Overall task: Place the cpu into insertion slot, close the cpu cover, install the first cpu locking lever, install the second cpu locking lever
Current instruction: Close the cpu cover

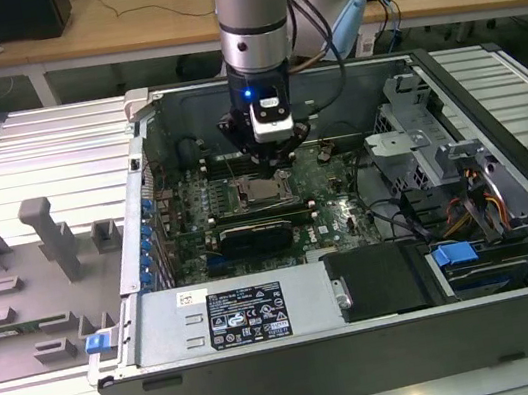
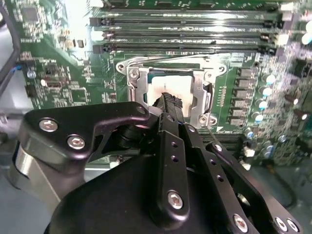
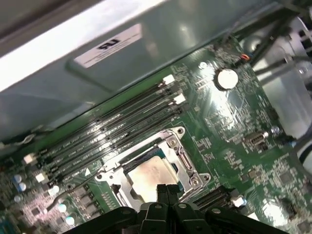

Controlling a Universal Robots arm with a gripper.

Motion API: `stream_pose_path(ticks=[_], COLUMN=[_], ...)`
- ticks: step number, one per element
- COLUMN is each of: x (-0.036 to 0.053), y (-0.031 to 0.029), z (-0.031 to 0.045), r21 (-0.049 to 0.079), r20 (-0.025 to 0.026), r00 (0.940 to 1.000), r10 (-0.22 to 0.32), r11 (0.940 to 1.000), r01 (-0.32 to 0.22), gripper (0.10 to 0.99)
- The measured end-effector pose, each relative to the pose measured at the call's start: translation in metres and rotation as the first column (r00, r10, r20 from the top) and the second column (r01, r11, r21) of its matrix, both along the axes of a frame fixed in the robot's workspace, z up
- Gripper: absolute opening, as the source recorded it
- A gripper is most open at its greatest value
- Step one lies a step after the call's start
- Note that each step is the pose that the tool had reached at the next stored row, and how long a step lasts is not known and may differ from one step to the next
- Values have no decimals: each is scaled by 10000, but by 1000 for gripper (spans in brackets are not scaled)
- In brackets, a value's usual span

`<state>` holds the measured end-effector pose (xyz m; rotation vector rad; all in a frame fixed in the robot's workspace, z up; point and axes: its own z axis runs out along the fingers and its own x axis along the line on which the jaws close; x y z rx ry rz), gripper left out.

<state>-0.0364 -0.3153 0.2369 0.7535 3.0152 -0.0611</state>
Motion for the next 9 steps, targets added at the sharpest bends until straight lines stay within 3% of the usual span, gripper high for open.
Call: stream_pose_path(ticks=[4, 9], x=[0, 0], y=[0, 0], z=[-6, -26], r21=[-1, -1], r20=[-1, -1], r00=[9969, 9822], r10=[784, 1880], r11=[9969, 9822], r01=[-784, -1880], gripper=[106, 106])
